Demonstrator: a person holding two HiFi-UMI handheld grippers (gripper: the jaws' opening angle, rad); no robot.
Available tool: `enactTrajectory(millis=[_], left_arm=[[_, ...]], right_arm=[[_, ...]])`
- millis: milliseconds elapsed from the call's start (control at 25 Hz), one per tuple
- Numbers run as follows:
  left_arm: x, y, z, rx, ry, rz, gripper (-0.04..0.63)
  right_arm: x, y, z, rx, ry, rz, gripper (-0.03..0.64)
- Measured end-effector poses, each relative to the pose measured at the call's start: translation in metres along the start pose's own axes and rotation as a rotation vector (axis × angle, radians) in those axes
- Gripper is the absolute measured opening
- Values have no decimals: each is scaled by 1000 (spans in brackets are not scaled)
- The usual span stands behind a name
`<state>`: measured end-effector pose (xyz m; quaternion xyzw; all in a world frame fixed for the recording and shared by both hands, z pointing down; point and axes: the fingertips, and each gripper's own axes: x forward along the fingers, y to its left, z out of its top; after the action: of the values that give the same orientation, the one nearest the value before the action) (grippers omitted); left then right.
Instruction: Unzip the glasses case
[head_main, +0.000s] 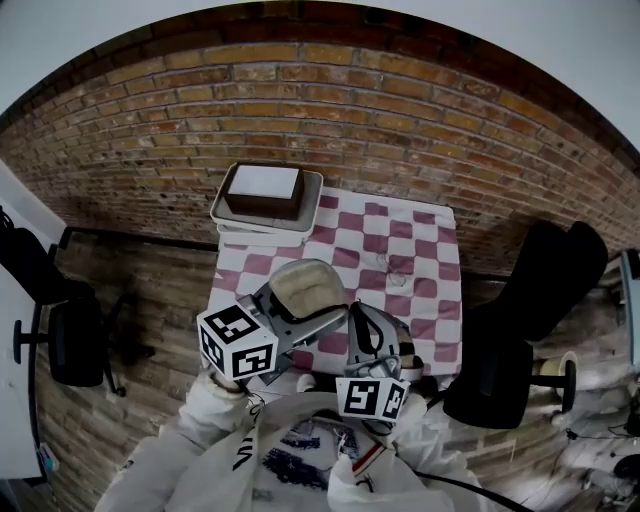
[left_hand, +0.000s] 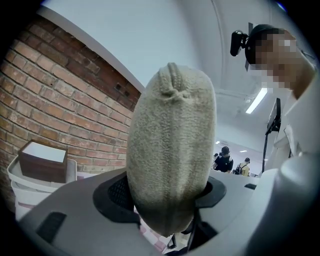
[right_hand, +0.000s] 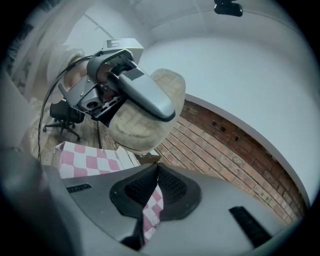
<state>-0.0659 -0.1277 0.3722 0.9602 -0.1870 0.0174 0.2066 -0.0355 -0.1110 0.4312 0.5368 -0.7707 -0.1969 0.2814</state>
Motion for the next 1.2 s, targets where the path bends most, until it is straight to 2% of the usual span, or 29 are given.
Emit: enactTrajectory(millis=[200, 560, 1200], left_arm=[[2, 3, -6, -3, 33, -4, 288], [3, 12, -20, 25, 126, -12, 288], [16, 12, -52, 95, 296, -57, 288]], right_arm=[[2, -1, -1, -47, 4, -7, 15], [13, -4, 0, -60, 3, 16, 15], [15, -15, -6, -104, 27, -11, 15]])
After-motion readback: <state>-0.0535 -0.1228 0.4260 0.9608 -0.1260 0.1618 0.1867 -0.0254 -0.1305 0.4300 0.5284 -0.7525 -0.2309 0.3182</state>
